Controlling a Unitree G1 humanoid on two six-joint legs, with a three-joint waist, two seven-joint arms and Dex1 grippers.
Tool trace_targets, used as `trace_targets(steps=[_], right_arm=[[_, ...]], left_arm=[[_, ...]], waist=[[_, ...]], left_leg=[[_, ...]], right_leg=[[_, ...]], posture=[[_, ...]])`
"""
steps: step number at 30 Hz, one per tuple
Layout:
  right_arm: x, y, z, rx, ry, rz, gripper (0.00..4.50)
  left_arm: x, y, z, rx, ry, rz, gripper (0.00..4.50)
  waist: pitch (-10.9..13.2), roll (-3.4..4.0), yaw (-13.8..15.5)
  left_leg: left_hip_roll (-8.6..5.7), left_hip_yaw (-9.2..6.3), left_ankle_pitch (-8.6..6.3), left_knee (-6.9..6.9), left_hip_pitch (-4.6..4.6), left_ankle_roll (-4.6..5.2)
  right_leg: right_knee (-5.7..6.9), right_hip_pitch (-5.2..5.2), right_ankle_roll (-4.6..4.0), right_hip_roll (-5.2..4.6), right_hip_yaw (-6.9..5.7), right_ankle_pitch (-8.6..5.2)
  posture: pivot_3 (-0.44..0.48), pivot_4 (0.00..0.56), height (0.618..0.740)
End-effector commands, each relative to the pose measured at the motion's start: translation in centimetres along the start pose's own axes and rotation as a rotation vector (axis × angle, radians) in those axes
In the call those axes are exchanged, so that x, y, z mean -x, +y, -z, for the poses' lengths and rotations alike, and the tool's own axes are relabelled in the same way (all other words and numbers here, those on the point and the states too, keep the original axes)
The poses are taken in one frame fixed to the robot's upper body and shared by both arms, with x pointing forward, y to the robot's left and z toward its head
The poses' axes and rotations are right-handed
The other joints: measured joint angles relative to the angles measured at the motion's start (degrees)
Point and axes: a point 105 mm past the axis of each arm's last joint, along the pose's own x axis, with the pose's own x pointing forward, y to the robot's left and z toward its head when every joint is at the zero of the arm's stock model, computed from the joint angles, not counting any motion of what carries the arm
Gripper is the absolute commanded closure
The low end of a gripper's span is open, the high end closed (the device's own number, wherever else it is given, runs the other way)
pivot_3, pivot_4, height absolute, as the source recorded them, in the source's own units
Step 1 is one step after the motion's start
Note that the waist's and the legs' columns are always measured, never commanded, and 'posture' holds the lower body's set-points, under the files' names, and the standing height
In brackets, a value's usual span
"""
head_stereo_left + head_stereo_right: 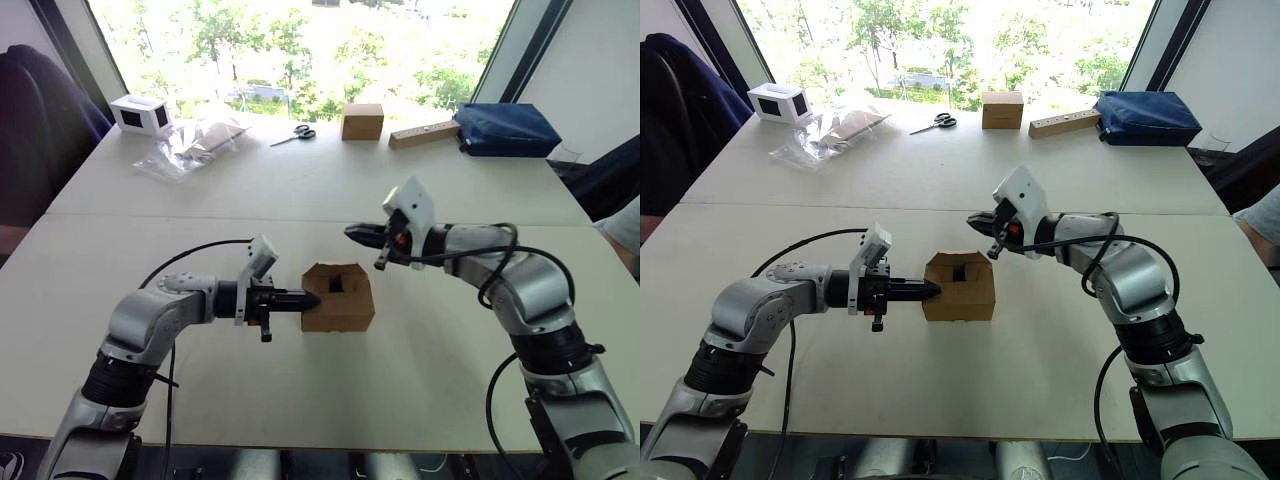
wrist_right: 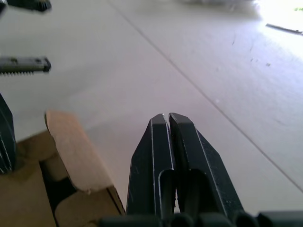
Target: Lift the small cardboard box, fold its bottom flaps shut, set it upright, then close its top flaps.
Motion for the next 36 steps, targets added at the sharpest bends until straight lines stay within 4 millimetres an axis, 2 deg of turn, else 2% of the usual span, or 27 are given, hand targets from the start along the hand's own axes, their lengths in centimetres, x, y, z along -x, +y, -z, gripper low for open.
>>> trace_targets(steps=[1,4,9,19,27,30,36], right_arm=[[0.3,0.9,-1.0,0.037,-0.042,-0.03,4.41],[0.9,2.8,-1.2,0.018,-0.061,-0.107,4.41],[1.3,3.9,-0.6,-0.004,-0.045,-0.137,4.41],[1.1,4.4,0.0,-0.024,-0.031,-0.128,4.41],[0.9,4.2,0.1,-0.017,-0.029,-0.118,4.41],[1.0,4.1,0.0,-0.016,-0.031,-0.115,4.41],[1.0,4.2,0.0,-0.014,-0.031,-0.111,4.41]], left_arm=[[0.0,-0.4,-0.5,-0.022,0.002,0.007,4.5],[0.1,-0.5,-0.5,-0.022,0.005,0.005,4.5],[0.2,-0.4,-0.5,-0.02,0.008,0.003,4.5],[0.8,0.0,-0.9,-0.018,-0.007,0.007,4.5],[1.6,0.2,-3.8,-0.007,-0.131,0.018,4.5],[0.9,0.0,-3.9,-0.011,-0.139,0.022,4.5],[-0.2,1.6,-3.1,-0.006,-0.131,-0.049,4.5]], waist=[[0.0,0.0,0.08],[0.0,0.0,0.06],[0.0,0.0,0.02],[0.0,0.0,0.03],[0.0,0.0,0.08],[0.0,0.0,0.06],[0.0,-0.01,0.06]], left_leg=[[0.0,0.0,0.0,0.0,0.0,0.0],[0.0,-0.01,0.0,0.0,0.0,0.0],[0.01,-0.02,0.0,0.0,0.0,0.0],[0.01,-0.02,0.0,0.0,0.0,0.0],[0.0,-0.02,0.0,0.0,0.0,0.0],[0.0,-0.01,0.0,0.0,-0.01,0.0],[0.0,-0.01,0.0,0.0,-0.01,0.0]], right_leg=[[0.0,0.0,0.0,0.0,0.0,0.0],[0.0,0.0,0.0,-0.01,0.0,0.0],[0.0,0.0,-0.04,-0.01,0.0,-0.02],[-0.01,0.0,-0.17,-0.02,0.0,-0.1],[-0.02,0.0,-0.16,-0.02,-0.01,-0.09],[-0.03,0.0,-0.14,-0.02,0.0,-0.08],[-0.02,0.0,-0.07,-0.01,0.0,-0.04]], posture=[[0.0,0.15,0.74],[0.0,0.15,0.74],[0.0,0.15,0.74],[0.0,0.15,0.74],[0.0,0.15,0.74],[0.0,0.15,0.74],[0.0,0.15,0.74]])
